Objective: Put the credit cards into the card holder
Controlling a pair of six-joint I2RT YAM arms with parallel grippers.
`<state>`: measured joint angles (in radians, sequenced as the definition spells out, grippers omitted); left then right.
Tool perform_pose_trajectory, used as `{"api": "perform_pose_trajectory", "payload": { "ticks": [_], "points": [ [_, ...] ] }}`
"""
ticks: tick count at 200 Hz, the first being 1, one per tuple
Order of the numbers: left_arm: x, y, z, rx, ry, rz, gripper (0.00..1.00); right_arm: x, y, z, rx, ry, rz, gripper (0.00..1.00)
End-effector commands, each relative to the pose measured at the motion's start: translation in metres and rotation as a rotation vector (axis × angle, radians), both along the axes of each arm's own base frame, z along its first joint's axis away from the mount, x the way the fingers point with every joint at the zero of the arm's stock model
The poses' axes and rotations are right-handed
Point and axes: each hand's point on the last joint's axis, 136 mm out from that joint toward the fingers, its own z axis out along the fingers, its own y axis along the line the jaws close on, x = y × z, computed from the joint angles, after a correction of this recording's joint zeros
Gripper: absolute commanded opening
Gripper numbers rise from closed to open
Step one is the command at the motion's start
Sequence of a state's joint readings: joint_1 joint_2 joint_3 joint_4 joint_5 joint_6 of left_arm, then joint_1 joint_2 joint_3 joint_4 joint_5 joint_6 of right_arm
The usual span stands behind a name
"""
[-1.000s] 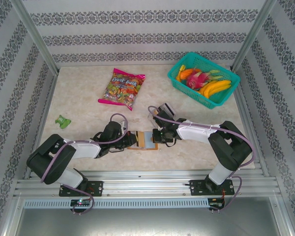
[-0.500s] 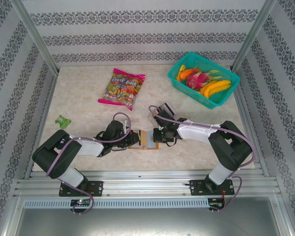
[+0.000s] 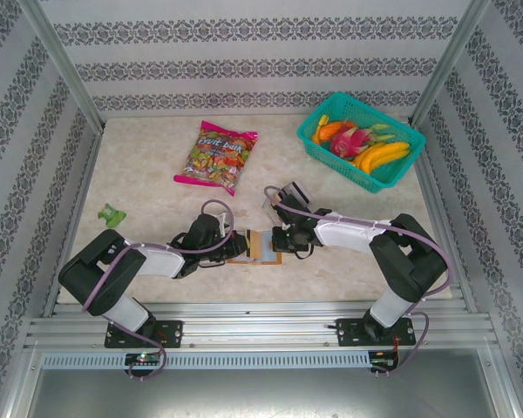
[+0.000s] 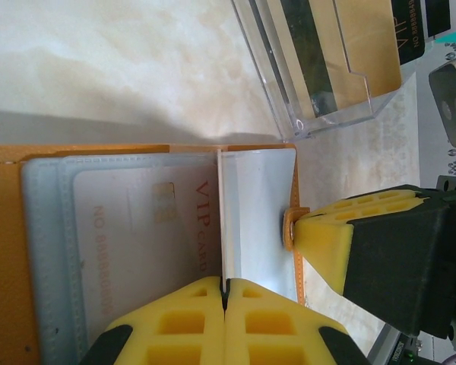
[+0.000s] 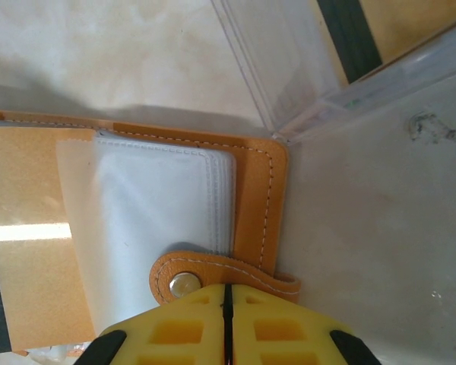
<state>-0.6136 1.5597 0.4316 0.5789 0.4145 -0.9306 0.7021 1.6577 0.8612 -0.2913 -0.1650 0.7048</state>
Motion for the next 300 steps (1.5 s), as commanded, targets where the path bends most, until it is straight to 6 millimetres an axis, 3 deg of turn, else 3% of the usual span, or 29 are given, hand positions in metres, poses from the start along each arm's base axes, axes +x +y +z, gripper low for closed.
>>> {"api": "perform_pose_trajectory", "payload": {
  "ticks": [1,43,73,148,192,237,264,300],
  "points": [
    [-0.012,-0.009,-0.004,-0.001,0.016,-0.059,0.04,-0.010,-0.018,-0.023,-0.081,0.050,-0.026,0.10],
    [-0.028,-0.018,0.006,-0.074,0.038,-0.140,0.05,-0.011,-0.018,-0.025,-0.080,0.055,-0.023,0.10],
    [-0.024,-0.021,0.012,-0.113,0.034,-0.121,0.05,-0.011,-0.020,-0.025,-0.080,0.056,-0.026,0.11],
    [-0.001,-0.005,-0.011,-0.064,0.069,0.072,0.08,-0.011,-0.020,-0.024,-0.080,0.055,-0.025,0.12],
    [0.005,-0.005,-0.010,-0.085,0.074,0.107,0.08,-0.011,-0.022,-0.025,-0.084,0.055,-0.027,0.12],
    [-0.005,-0.022,-0.011,-0.120,0.111,-0.001,0.07,-0.011,-0.022,-0.024,-0.080,0.053,-0.028,0.13],
    [-0.016,-0.020,-0.017,-0.105,0.149,-0.026,0.08,-0.011,-0.022,-0.023,-0.082,0.050,-0.028,0.13],
    [-0.011,-0.022,-0.016,-0.101,0.152,-0.015,0.14,-0.010,-0.021,-0.020,-0.074,0.048,-0.030,0.13]
  ]
}}
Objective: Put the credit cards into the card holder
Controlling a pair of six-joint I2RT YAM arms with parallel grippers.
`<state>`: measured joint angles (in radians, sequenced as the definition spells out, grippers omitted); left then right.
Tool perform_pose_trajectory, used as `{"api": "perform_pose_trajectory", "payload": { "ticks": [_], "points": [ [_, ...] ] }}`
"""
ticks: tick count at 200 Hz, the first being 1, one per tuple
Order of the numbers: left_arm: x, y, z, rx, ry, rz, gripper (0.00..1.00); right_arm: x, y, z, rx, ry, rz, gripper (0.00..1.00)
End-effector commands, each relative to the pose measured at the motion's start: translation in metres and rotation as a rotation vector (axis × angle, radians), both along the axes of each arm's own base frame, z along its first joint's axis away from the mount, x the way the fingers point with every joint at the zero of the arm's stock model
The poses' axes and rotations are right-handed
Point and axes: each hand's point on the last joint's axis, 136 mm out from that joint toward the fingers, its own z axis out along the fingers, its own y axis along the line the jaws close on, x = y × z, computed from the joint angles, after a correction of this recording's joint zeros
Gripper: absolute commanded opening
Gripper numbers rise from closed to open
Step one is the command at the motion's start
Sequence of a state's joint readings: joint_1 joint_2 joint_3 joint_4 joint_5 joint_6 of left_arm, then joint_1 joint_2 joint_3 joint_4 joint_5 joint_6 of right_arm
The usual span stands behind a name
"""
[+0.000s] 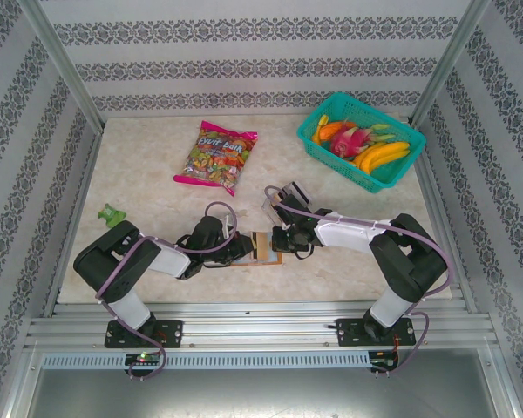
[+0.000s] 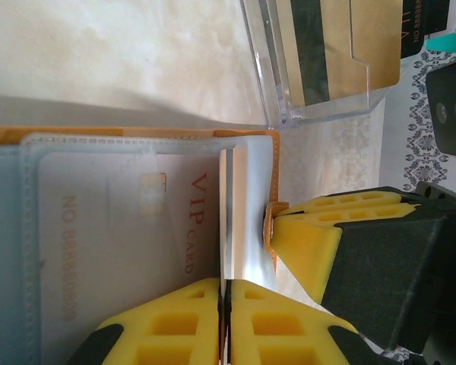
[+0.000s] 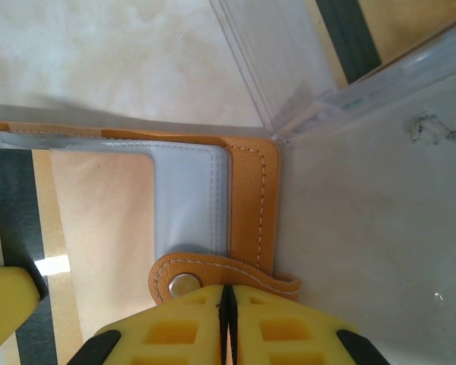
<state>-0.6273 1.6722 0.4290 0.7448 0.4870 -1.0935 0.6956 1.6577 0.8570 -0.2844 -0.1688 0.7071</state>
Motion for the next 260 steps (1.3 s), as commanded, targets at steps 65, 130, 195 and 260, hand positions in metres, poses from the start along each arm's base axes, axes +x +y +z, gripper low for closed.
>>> {"api": "perform_pose_trajectory", "payload": {
  "ticks": [65,130,195,260],
  "points": [
    [-0.013,0.018,-0.005,0.168,0.035,-0.005,0.26,-0.008,-0.029,-0.006,-0.097,0.011,-0.037,0.18],
    [-0.009,0.012,0.004,0.162,0.004,-0.037,0.19,-0.008,-0.023,-0.012,-0.080,0.031,-0.032,0.18],
    [-0.003,0.005,0.006,0.201,0.000,-0.062,0.24,-0.008,-0.024,-0.015,-0.082,0.034,-0.033,0.18],
    [-0.004,0.009,-0.015,0.288,0.073,-0.037,0.24,-0.010,-0.024,-0.017,-0.085,0.039,-0.031,0.18]
  ]
}}
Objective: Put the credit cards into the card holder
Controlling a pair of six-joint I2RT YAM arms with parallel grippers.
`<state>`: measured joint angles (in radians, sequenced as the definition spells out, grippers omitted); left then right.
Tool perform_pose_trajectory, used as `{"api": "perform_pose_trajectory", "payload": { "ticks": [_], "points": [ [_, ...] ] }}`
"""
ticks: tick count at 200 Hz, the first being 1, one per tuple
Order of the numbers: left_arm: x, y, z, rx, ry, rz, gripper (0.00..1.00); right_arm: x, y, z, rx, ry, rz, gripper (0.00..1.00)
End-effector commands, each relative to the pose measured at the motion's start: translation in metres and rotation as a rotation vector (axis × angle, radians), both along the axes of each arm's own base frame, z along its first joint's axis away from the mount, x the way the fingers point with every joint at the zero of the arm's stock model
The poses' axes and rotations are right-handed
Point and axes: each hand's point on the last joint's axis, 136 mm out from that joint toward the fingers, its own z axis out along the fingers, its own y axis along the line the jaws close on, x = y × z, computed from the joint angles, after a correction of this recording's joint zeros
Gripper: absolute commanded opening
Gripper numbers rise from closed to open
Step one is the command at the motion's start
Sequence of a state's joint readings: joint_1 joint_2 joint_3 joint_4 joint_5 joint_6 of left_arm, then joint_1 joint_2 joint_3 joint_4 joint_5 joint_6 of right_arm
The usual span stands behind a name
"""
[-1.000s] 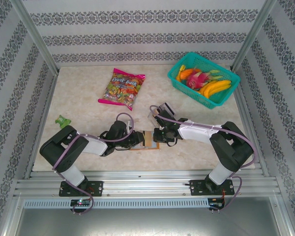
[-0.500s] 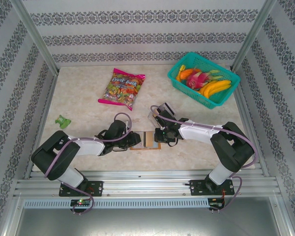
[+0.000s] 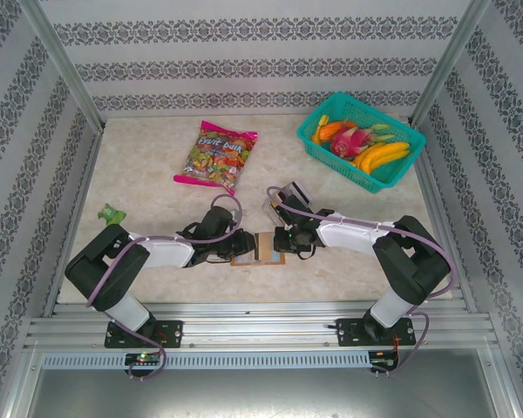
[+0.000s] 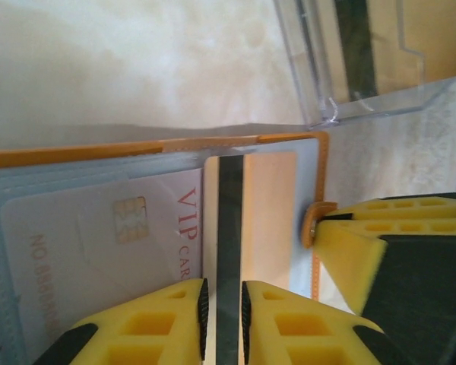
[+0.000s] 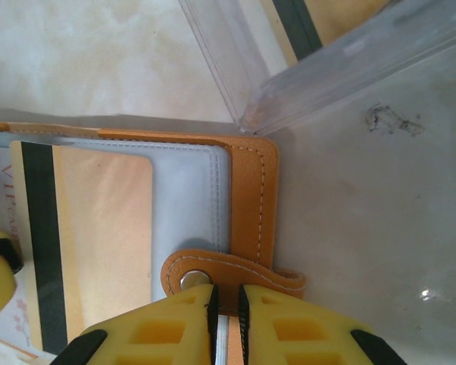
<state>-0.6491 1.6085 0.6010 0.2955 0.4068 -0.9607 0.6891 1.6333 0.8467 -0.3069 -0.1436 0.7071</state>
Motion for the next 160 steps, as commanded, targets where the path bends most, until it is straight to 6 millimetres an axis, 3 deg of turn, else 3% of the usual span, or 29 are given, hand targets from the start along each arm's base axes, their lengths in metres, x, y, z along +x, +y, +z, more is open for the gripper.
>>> {"api": "perform_pose_trajectory", "payload": {
  "ticks": [1,45,104,160],
  "points": [
    [-0.007,0.006,-0.011,0.075,0.026,0.004,0.24,-0.010,-0.016,-0.019,-0.062,0.048,-0.015,0.18],
    [-0.009,0.010,-0.016,0.119,0.043,0.005,0.24,-0.010,-0.015,-0.021,-0.059,0.051,-0.016,0.19],
    [-0.005,-0.022,-0.008,0.055,0.032,-0.085,0.16,-0.011,-0.013,-0.023,-0.040,0.057,-0.021,0.19],
    [-0.007,-0.042,-0.006,0.020,0.034,-0.135,0.20,-0.009,-0.011,-0.018,-0.022,0.045,-0.027,0.19]
  ]
}}
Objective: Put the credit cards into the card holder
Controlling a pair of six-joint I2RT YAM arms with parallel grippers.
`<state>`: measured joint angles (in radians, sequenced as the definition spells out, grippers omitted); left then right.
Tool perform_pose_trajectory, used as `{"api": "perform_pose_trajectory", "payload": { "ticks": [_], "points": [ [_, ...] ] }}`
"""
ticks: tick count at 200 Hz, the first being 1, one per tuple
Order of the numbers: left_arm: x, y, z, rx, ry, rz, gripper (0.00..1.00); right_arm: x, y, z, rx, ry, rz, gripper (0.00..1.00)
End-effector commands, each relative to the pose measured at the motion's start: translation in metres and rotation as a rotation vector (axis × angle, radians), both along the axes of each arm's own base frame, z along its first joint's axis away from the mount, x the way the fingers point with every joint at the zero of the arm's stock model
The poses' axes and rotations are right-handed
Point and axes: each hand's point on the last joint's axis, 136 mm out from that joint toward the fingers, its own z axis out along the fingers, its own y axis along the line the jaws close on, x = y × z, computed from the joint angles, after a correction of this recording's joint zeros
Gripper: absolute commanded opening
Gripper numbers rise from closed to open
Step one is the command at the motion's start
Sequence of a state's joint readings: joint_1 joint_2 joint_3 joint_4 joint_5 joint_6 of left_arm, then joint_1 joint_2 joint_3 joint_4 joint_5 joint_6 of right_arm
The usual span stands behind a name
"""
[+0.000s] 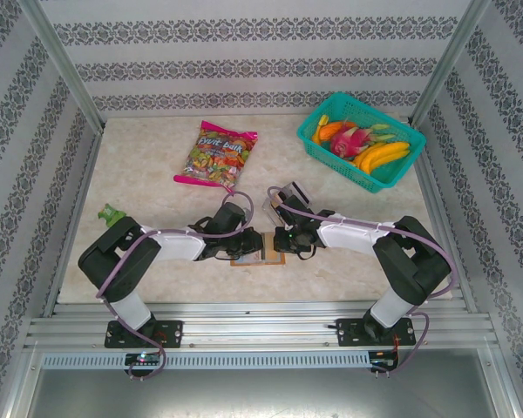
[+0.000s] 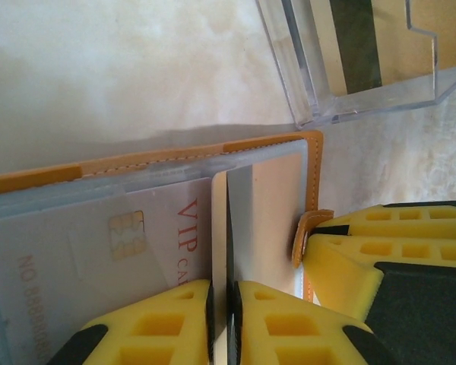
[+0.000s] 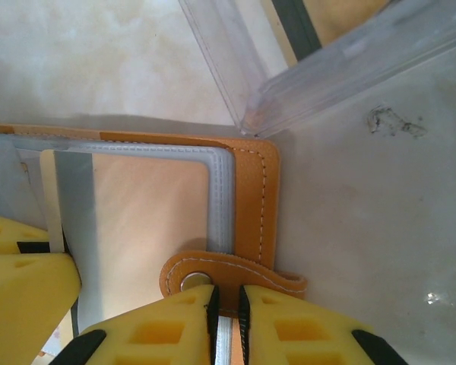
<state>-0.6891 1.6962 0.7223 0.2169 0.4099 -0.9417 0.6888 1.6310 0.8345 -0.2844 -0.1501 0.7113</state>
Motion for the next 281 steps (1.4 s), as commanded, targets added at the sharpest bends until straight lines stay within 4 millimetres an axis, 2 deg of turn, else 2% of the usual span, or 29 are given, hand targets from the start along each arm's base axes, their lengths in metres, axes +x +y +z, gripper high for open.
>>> {"api": "perform_pose_trajectory", "payload": {
  "ticks": [1,27,41,92,118,138,169,202,232,281],
  "points": [
    [-0.012,-0.018,-0.003,-0.013,0.012,-0.082,0.20,-0.009,-0.012,-0.017,-0.034,0.049,-0.025,0.19],
    [-0.012,-0.022,-0.003,-0.021,0.016,-0.096,0.22,-0.009,-0.012,-0.017,-0.033,0.051,-0.024,0.20],
    [-0.013,-0.016,-0.006,0.005,0.018,-0.081,0.23,-0.009,-0.013,-0.017,-0.037,0.050,-0.026,0.20],
    [-0.021,0.029,-0.022,0.192,0.037,0.029,0.26,-0.007,-0.022,-0.017,-0.072,0.048,-0.034,0.20],
    [-0.029,0.047,-0.030,0.258,0.056,0.056,0.28,-0.008,-0.025,-0.020,-0.090,0.052,-0.032,0.20],
    [-0.030,0.054,-0.028,0.262,0.042,0.076,0.31,-0.008,-0.026,-0.021,-0.097,0.053,-0.034,0.20],
    [-0.024,0.047,-0.015,0.236,0.007,0.057,0.33,-0.007,-0.024,-0.017,-0.089,0.048,-0.031,0.20],
    [-0.012,0.031,0.011,0.175,-0.051,0.027,0.37,-0.003,-0.017,-0.006,-0.056,0.024,-0.022,0.21],
    [-0.007,0.015,0.032,0.106,-0.083,-0.006,0.39,-0.001,-0.017,-0.003,-0.051,0.018,-0.024,0.21],
    [-0.005,0.002,0.038,0.059,-0.079,-0.030,0.40,-0.004,-0.017,-0.008,-0.050,0.028,-0.029,0.21]
  ]
}}
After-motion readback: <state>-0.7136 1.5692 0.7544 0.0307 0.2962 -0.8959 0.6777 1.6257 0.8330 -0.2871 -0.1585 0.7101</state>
